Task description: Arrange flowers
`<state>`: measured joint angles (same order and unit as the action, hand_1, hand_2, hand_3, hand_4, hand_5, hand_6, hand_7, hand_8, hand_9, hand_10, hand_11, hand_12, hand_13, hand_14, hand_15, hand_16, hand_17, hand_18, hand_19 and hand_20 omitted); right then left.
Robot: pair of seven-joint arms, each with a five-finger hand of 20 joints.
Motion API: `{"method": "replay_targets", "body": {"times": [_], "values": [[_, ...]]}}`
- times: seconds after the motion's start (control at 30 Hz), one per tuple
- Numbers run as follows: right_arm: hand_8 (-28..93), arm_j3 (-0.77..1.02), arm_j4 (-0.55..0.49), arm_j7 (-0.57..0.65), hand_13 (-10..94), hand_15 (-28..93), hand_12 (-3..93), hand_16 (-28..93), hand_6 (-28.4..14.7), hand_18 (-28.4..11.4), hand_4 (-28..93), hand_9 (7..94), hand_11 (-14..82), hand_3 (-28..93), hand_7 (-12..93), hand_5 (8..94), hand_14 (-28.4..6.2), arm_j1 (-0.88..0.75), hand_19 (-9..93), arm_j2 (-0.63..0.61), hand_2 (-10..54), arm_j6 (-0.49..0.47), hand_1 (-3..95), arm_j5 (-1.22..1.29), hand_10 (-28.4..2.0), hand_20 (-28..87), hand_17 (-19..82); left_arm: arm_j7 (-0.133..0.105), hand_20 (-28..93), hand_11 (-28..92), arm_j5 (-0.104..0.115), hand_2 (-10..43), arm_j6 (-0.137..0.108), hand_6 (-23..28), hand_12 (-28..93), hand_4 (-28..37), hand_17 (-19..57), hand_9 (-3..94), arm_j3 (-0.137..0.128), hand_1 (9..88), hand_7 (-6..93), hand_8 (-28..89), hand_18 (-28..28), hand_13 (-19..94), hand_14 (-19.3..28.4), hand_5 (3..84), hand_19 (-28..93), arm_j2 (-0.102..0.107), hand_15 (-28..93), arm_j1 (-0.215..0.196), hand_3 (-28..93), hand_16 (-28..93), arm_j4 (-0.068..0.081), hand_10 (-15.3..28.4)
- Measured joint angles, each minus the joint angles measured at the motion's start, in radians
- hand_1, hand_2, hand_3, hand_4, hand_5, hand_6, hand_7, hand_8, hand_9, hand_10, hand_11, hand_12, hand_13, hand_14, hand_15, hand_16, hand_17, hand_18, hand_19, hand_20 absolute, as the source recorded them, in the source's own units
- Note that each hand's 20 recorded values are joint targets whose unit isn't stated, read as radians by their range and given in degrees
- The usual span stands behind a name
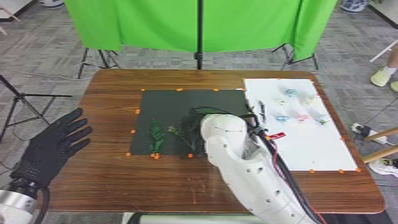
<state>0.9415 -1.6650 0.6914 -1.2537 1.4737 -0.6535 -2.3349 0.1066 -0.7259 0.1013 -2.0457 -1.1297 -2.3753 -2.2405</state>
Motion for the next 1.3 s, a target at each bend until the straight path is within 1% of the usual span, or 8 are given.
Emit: {"method": "replay_targets", "body": {"times": [0.27, 0.47, 0.67, 0.73, 0.97, 1.3], "values": [[-14, 0.037, -0.031, 0.004, 94, 76, 16.7, 22, 0.0, -21.5, -28, 93.7, 60.6, 74, 34, 93.7, -3.2, -0.003, 93, 0.008, 18.8, -0.024, 17.6, 0.064, -6.3, 66, 65, -0.002, 8, 21, 0.0, -2.9, 0.0, 1.7, 16, -28.3, -12.0, 19.1, -0.001, 24.8, 20.5, -12, 18.1, 13, 11.7, 24.7, 40, -0.003, 32, -0.004, 69, 0, -0.001, 9.5], [-15, 0.025, -0.051, -0.013, 94, 76, 16.9, 23, -0.3, -21.8, -28, 93.7, 60.1, 73, 33, 93.7, -3.6, 0.005, 93, -0.003, 18.7, -0.048, 17.6, -0.009, -6.5, 67, 64, -0.008, 8, 21, 0.0, -2.8, -0.001, 1.7, 16, -28.3, -12.0, 19.1, -0.002, 24.8, 20.6, -12, 18.1, 13, 11.7, 24.7, 40, -0.01, 32, -0.013, 69, 0, -0.003, 9.5], [-15, -0.019, -0.053, -0.019, 94, 75, 17.3, 24, -0.4, -22.1, -28, 93.7, 59.5, 73, 33, 93.4, -3.7, 0.031, 93, -0.043, 18.8, -0.13, 17.4, 0.012, -6.7, 67, 64, -0.012, 8, 21, -0.001, -2.9, -0.001, 1.7, 16, -28.3, -12.0, 19.1, -0.003, 24.8, 20.6, -12, 18.2, 13, 11.6, 24.7, 40, -0.016, 32, -0.019, 69, 0, -0.004, 9.5], [-15, -0.028, -0.053, -0.022, 94, 75, 17.3, 24, -0.4, -22.2, -28, 93.7, 59.4, 73, 33, 93.5, -3.8, 0.031, 93, -0.052, 18.8, -0.143, 17.4, 0.017, -6.7, 67, 64, -0.012, 8, 21, -0.001, -2.9, -0.001, 1.7, 16, -28.3, -12.0, 19.1, -0.003, 24.7, 20.6, -12, 18.1, 13, 11.7, 24.7, 40, -0.017, 32, -0.019, 69, 0, -0.004, 9.4], [-15, -0.035, -0.062, -0.024, 94, 75, 17.3, 24, -0.5, -22.3, -28, 93.7, 59.3, 73, 33, 93.6, -3.8, 0.01, 93, -0.068, 18.7, -0.17, 17.2, 0.045, -6.8, 67, 64, -0.015, 8, 21, -0.001, -2.8, -0.001, 1.7, 16, -28.3, -12.0, 19.1, -0.004, 24.8, 20.6, -12, 18.1, 13, 11.7, 24.7, 40, -0.019, 32, -0.021, 69, 0, -0.004, 9.5], [-15, -0.023, -0.067, -0.023, 94, 74, 17.5, 25, -0.6, -22.3, -28, 93.7, 58.9, 73, 33, 93.4, -3.8, -0.008, 93, -0.053, 18.8, -0.168, 17.2, 0.086, -6.9, 67, 63, -0.014, 8, 21, 0.0, -2.8, -0.001, 1.8, 16, -28.3, -12.0, 19.1, -0.003, 24.7, 20.5, -12, 18.1, 13, 11.7, 24.7, 40, -0.019, 32, -0.02, 69, 0, -0.004, 9.5]]}}
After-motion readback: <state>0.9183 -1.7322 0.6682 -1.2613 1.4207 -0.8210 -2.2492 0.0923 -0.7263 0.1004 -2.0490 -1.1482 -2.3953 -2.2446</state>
